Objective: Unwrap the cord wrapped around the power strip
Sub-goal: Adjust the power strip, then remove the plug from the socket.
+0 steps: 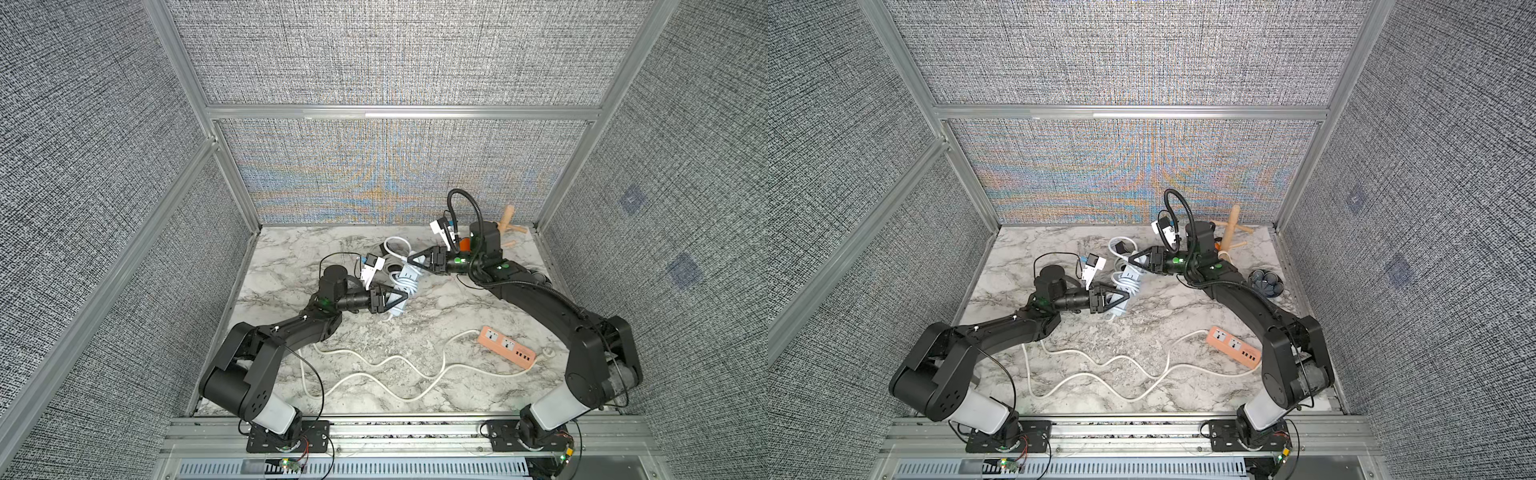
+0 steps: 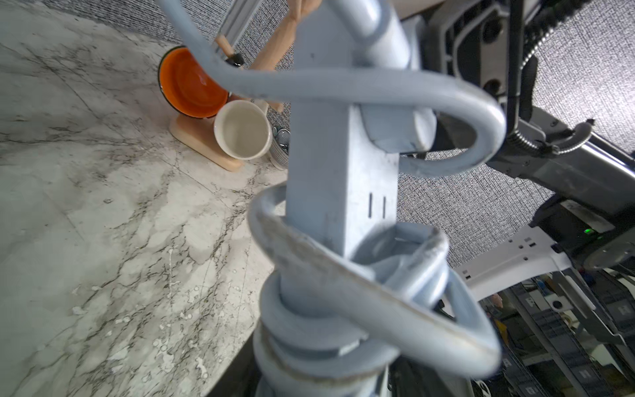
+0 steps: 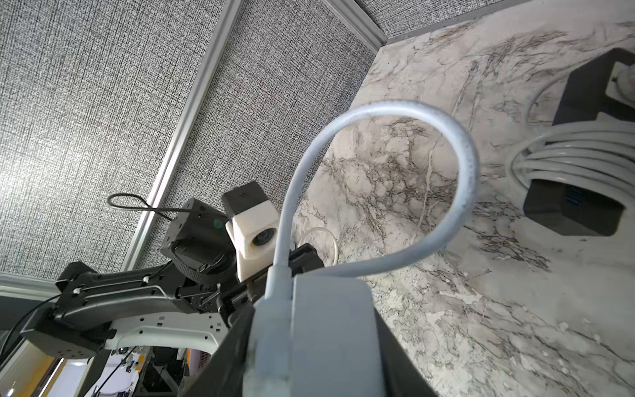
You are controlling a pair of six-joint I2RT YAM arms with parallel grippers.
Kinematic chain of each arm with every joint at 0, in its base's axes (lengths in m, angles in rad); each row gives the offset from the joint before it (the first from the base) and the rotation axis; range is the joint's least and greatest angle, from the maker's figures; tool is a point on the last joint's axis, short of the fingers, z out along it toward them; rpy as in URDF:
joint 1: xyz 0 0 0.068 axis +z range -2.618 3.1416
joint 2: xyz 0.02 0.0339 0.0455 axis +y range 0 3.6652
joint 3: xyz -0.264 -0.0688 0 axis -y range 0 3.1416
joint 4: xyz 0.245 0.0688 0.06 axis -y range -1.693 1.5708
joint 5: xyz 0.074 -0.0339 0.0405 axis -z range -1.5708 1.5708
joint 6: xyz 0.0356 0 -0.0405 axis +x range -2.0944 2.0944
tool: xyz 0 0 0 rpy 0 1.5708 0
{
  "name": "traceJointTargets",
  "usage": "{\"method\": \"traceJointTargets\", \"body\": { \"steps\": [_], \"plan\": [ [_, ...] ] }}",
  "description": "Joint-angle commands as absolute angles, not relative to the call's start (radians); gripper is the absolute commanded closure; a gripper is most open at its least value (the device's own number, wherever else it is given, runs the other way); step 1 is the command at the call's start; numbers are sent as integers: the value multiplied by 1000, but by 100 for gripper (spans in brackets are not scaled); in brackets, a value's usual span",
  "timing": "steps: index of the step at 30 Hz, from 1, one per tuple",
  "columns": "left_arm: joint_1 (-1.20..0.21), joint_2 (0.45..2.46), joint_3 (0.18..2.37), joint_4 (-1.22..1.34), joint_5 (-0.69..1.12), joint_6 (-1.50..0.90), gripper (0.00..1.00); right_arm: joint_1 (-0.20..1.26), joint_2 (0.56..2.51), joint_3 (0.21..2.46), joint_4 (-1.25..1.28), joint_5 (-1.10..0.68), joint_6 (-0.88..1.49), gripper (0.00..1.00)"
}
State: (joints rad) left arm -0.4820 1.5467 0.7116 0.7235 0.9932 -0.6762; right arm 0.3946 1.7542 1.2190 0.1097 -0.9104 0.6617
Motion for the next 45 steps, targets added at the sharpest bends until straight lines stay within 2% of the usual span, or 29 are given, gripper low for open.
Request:
{"method": "traceJointTargets", "body": {
  "steps": [1, 6, 10, 13, 18, 25, 33, 39, 45],
  "plan": [
    [-483, 1549, 724, 744, 992, -662, 63, 403, 1765, 1237, 135, -878, 660, 94],
    [-484, 1573, 745, 723, 962, -685, 85, 408, 1781, 1241, 114, -856, 641, 91],
    [-482, 1601, 762, 721, 943, -710, 99, 409, 1787, 1272, 15, -794, 565, 72],
    [-479, 1613, 771, 716, 928, -722, 100, 404, 1775, 1291, -54, -738, 501, 58],
    [-473, 1608, 778, 717, 898, -746, 100, 398, 1759, 1310, -164, -640, 403, 46],
    [-471, 1607, 805, 717, 864, -783, 100, 452, 1750, 1261, -234, -584, 280, 22],
    [-471, 1609, 825, 642, 859, -747, 100, 455, 1728, 1293, -293, -518, 228, 20],
    [-471, 1605, 896, 351, 873, -603, 100, 467, 1642, 1359, -406, -318, 11, 21],
    [-470, 1617, 991, 61, 887, -448, 100, 529, 1621, 1404, -498, -139, -232, 27]
  ]
}}
